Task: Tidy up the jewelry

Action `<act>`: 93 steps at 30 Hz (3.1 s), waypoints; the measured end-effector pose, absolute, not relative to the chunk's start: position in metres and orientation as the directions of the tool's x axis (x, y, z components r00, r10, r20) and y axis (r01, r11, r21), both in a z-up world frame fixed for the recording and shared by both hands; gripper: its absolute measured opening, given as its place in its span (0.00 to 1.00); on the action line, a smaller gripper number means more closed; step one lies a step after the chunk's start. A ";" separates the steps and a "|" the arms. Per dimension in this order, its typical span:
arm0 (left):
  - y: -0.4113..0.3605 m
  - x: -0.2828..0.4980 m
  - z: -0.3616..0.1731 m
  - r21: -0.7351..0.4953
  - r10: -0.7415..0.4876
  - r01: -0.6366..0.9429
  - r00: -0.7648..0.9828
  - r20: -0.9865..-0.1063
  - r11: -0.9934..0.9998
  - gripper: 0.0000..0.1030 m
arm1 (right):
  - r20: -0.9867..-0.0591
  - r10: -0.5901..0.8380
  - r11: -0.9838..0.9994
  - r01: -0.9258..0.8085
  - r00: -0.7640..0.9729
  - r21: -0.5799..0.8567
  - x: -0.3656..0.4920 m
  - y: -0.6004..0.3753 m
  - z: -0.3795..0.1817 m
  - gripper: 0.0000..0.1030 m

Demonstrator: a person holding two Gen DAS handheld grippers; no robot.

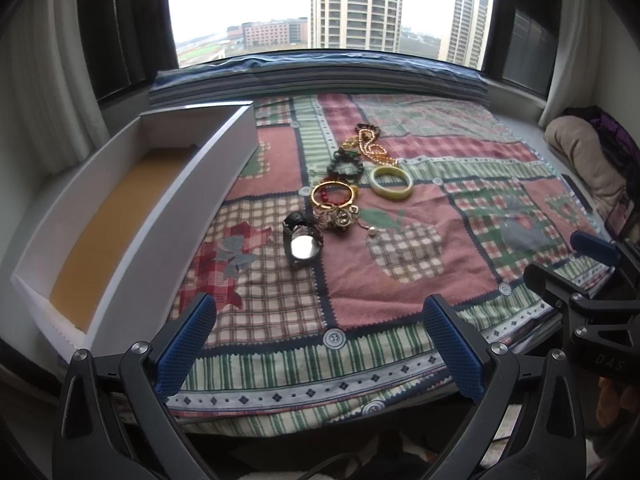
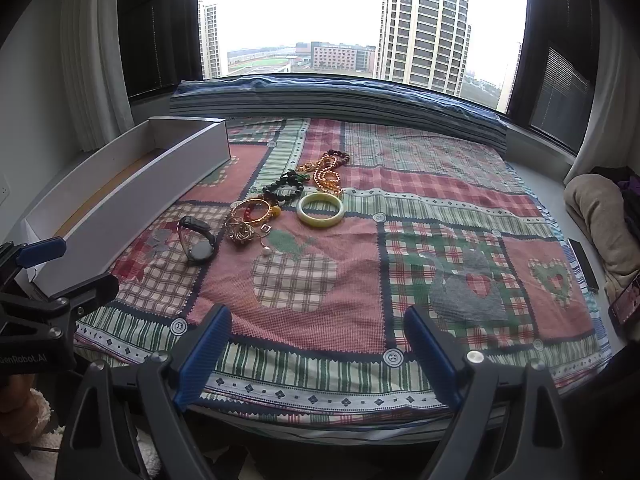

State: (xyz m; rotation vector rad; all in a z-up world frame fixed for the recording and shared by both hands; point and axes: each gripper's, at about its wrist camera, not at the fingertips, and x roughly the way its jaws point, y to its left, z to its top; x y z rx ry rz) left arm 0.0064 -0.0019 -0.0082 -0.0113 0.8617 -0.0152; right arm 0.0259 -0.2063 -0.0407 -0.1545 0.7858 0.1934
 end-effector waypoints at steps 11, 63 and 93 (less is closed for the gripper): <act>-0.002 0.006 -0.009 -0.013 -0.016 0.009 0.649 -0.761 1.000 1.00 | -0.715 0.115 0.971 -0.228 0.690 -0.064 0.025 -0.205 -0.041 0.87; -0.001 0.004 -0.010 -0.026 -0.027 0.012 0.655 -0.755 1.000 1.00 | -0.728 0.138 0.973 -0.230 0.672 -0.028 0.025 -0.207 -0.043 0.87; 0.000 0.005 -0.013 -0.044 -0.039 0.008 0.640 -0.767 0.999 1.00 | -0.734 0.135 0.970 -0.241 0.666 -0.041 0.026 -0.205 -0.046 0.87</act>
